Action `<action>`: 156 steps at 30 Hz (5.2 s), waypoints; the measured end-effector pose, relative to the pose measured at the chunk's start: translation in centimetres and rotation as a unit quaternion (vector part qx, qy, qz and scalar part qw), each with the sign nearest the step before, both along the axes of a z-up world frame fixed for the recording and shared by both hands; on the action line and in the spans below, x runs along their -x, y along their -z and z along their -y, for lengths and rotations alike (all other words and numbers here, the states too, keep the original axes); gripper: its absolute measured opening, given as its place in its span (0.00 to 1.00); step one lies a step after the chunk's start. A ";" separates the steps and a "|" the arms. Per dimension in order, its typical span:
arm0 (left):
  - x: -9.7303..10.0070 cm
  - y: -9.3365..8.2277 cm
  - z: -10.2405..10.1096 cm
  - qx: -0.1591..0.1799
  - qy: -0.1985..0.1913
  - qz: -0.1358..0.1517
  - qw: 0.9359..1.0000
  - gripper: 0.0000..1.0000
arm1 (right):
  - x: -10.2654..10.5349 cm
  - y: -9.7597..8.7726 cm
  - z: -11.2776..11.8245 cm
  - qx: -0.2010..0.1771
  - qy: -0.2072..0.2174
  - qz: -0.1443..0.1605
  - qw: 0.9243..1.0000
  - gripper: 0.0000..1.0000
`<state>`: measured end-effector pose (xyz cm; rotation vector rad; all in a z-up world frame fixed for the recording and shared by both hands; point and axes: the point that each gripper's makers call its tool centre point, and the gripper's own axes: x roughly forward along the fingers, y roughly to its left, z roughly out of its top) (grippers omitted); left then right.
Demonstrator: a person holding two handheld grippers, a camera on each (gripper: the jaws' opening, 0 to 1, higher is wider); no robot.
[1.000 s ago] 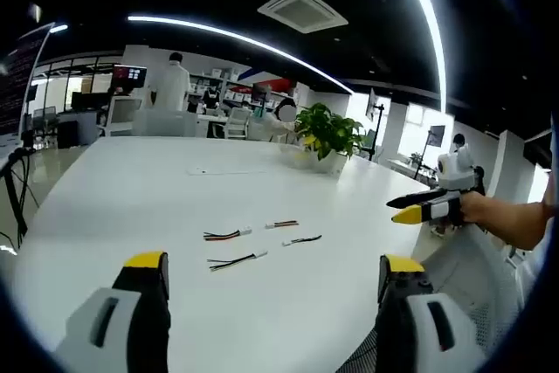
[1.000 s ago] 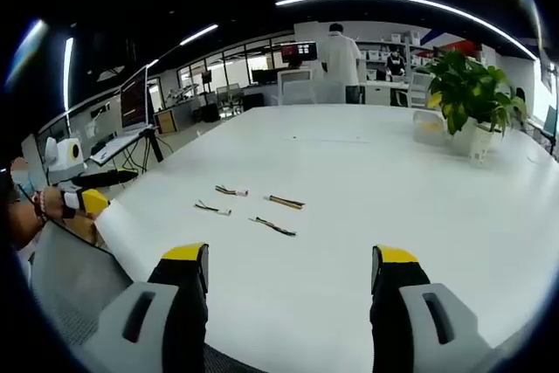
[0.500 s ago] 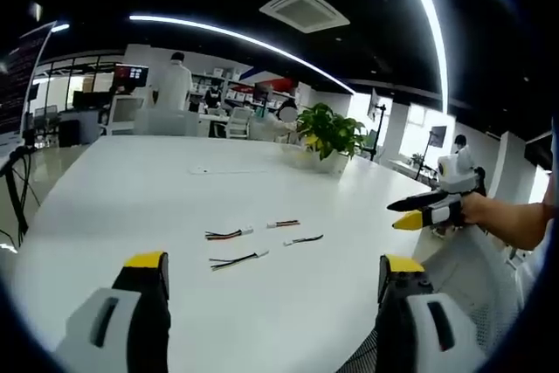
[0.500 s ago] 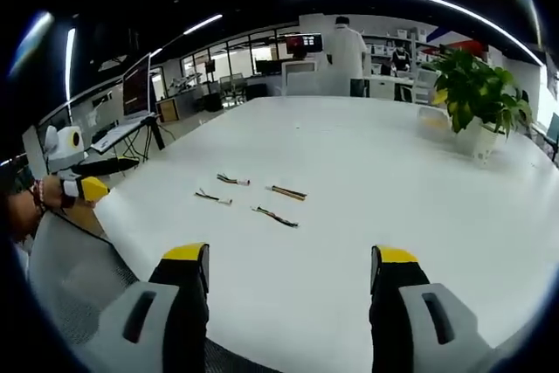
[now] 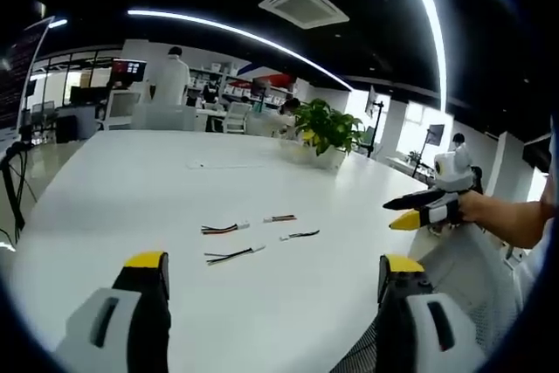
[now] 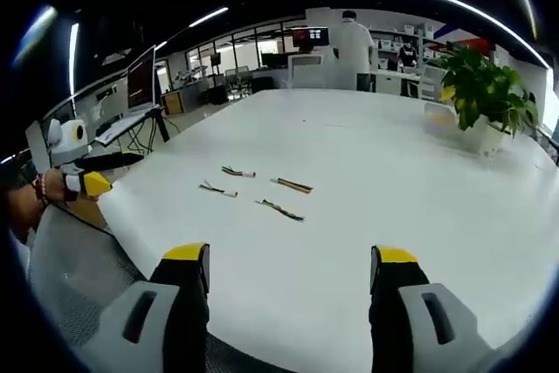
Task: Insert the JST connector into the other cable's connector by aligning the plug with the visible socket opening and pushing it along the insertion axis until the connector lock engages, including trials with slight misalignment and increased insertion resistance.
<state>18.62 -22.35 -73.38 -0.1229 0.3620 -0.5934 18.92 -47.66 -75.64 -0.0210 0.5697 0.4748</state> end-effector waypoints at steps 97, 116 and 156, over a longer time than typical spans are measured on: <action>-13.5 1.7 1.3 -0.038 0.093 0.039 0.994 0.93 | -10.1 3.6 -5.4 0.099 -0.263 -0.001 0.960 0.54; -17.7 5.4 3.0 -0.040 0.127 0.045 0.990 0.86 | -14.0 5.6 -6.6 0.072 -0.274 -0.006 0.959 0.48; -17.3 10.5 7.3 -0.052 0.226 0.043 0.972 0.22 | -16.0 9.1 -11.8 0.033 -0.378 0.019 0.925 0.17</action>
